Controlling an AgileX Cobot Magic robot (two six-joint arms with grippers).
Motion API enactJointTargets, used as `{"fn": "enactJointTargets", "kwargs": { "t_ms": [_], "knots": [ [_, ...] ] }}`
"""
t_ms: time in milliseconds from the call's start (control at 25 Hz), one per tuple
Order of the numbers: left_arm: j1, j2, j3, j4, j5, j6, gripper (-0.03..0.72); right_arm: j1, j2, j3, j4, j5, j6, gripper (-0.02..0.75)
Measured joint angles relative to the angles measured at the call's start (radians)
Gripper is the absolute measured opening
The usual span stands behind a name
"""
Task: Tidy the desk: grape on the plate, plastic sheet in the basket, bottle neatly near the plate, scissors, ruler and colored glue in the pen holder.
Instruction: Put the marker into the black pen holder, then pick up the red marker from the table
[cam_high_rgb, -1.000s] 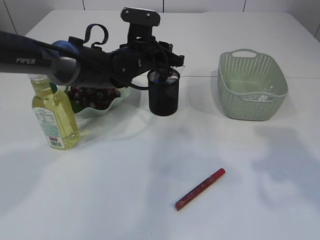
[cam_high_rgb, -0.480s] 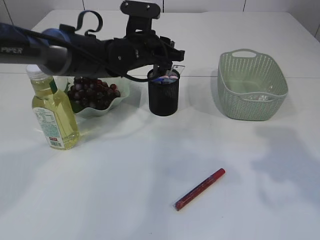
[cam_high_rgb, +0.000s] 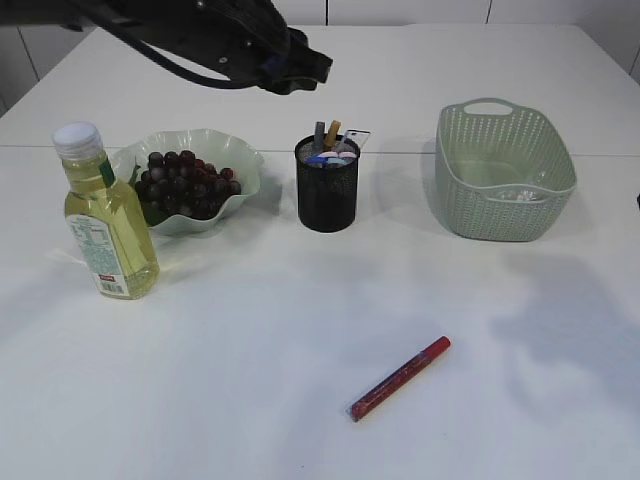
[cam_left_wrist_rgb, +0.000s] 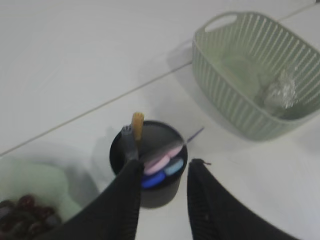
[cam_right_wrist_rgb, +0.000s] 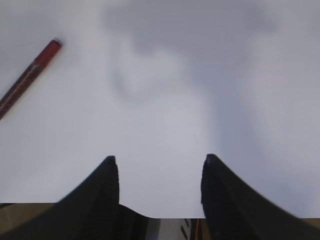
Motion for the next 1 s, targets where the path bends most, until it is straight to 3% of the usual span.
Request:
{"fn": "enactJointTargets", "kwargs": {
  "t_ms": [200, 400, 640, 1000],
  "knots": [
    [0.009, -0.086, 0.000, 0.173, 0.280, -0.021, 0.239, 0.000, 0.000, 0.000, 0.090, 0.000, 0.006, 0.422],
    [0.009, -0.130, -0.063, 0.285, 0.557, -0.154, 0.239, 0.011, 0.000, 0.000, 0.117, 0.000, 0.034, 0.422],
    [0.009, -0.180, -0.205, 0.294, 0.862, -0.245, 0.239, 0.111, 0.000, 0.000, 0.117, 0.000, 0.122, 0.422],
    [0.009, -0.297, -0.211, 0.257, 0.908, -0.276, 0.240, 0.264, 0.000, 0.000, 0.117, -0.117, 0.327, 0.422]
  ]
}}
